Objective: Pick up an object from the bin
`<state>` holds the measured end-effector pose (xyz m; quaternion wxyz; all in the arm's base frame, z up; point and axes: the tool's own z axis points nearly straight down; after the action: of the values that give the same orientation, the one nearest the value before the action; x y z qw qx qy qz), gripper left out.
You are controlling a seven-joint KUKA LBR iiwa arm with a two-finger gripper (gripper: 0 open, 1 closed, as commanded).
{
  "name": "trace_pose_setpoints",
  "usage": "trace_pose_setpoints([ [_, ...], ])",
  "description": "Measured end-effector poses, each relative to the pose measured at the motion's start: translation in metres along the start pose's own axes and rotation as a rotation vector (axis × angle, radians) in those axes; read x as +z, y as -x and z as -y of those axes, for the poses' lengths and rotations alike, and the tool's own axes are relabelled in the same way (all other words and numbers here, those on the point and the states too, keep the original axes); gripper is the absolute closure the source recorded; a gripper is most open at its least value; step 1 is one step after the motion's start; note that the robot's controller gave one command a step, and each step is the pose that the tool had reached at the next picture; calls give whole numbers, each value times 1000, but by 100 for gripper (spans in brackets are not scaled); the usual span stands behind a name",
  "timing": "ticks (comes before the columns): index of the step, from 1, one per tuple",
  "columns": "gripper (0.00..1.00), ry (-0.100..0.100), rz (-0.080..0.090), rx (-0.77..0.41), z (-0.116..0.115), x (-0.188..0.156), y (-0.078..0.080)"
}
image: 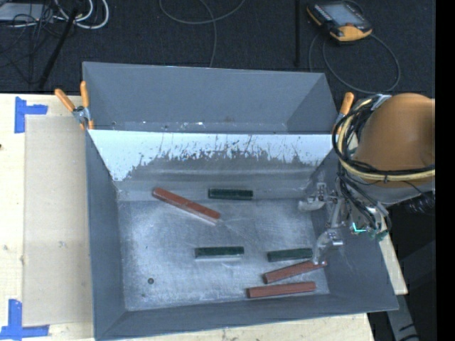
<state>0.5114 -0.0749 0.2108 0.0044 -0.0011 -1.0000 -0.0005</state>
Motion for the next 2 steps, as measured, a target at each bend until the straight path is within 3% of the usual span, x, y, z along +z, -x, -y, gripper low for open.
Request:
trace_pose_setpoints([
  [1,0,-1,7,-3,0,-3,2],
  [2,0,-2,11,-118,9,40,4],
])
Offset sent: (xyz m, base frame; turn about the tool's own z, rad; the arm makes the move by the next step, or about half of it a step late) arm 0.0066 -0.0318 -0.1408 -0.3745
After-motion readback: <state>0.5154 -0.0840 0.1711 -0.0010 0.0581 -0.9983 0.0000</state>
